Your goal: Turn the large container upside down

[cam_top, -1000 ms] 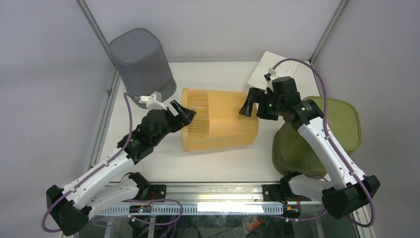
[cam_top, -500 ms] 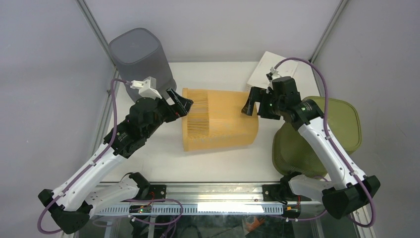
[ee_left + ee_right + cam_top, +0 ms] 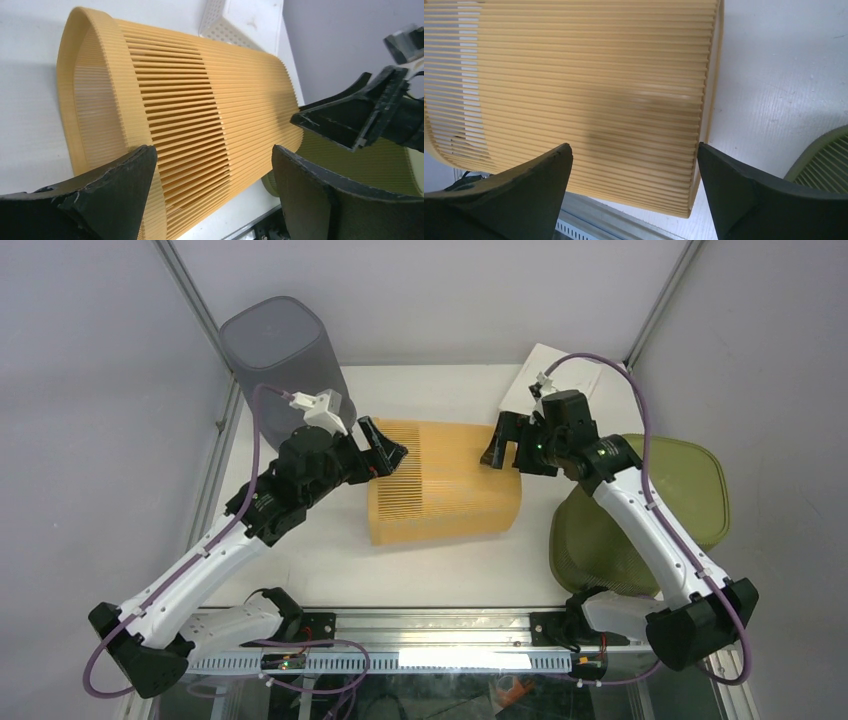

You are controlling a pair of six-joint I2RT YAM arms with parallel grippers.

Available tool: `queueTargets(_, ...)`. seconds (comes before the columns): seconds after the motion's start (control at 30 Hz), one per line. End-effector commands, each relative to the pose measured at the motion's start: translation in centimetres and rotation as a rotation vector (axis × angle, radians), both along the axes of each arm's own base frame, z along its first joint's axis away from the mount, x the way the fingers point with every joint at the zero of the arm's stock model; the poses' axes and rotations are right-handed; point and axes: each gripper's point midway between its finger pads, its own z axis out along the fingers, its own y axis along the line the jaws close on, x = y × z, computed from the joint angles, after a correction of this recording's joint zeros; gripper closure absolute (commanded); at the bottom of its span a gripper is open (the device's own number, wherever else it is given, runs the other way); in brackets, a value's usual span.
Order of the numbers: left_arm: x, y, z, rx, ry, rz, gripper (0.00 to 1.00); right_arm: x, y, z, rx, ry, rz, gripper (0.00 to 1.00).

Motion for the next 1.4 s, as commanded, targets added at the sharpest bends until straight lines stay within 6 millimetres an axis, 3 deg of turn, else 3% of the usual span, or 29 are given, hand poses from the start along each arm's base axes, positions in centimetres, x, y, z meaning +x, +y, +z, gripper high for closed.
queueTargets(0.0, 0.8, -0.6, -0.7, 0.034, 0.013, -0.012, 0.13, 0.7, 2.6, 2.5, 0.125, -0.103, 0.099, 0.0)
queueTargets(0.2, 0.7, -0.1, -1.7, 0.046, 0.031, 0.011, 0.13, -0.2, 3.6, 4.5, 0.194, -0.157, 0.17, 0.01)
queueTargets(0.5, 0.5, -0.1, -3.2, 0.057, 0.055, 0.005, 0.12, -3.0, 4.9, 13.4, 0.419, -0.324, 0.239, 0.01)
queueTargets(0.63, 0.5, -0.2, -3.4, 0.058, 0.056, 0.001, 0.12, -3.7, 4.7, 15.7, 0.449, -0.373, 0.247, 0.0)
queueTargets(0.7, 0.3, -0.3, -3.2, 0.052, 0.053, -0.006, 0.12, -3.1, 3.8, 14.8, 0.385, -0.357, 0.201, 0.0)
queueTargets(0.8, 0.0, -0.6, -1.4, 0.024, 0.023, -0.039, 0.12, -1.3, 1.6, 11.0, 0.238, -0.269, 0.074, 0.01)
queueTargets(0.93, -0.8, -0.3, 4.0, -0.044, -0.075, -0.059, 0.13, -0.8, 0.9, 6.8, 0.166, -0.138, 0.04, 0.01)
queueTargets(1.03, -0.9, 1.6, 7.1, -0.046, -0.144, 0.007, 0.12, -0.6, 0.6, 4.7, 0.146, -0.097, 0.025, 0.0)
queueTargets(1.17, -0.3, 4.2, 5.7, 0.057, -0.116, 0.122, 0.15, -0.3, 0.1, 3.3, 0.124, -0.079, 0.005, 0.0)
queueTargets(1.27, -0.2, 4.7, 3.2, 0.089, -0.06, 0.153, 0.33, -0.1, 0.1, 2.3, 0.116, -0.057, 0.009, 0.01)
queueTargets(1.37, -0.1, 5.7, 1.6, 0.116, -0.029, 0.206, 0.37, 0.0, 0.3, 1.4, 0.123, -0.037, 0.019, 0.0)
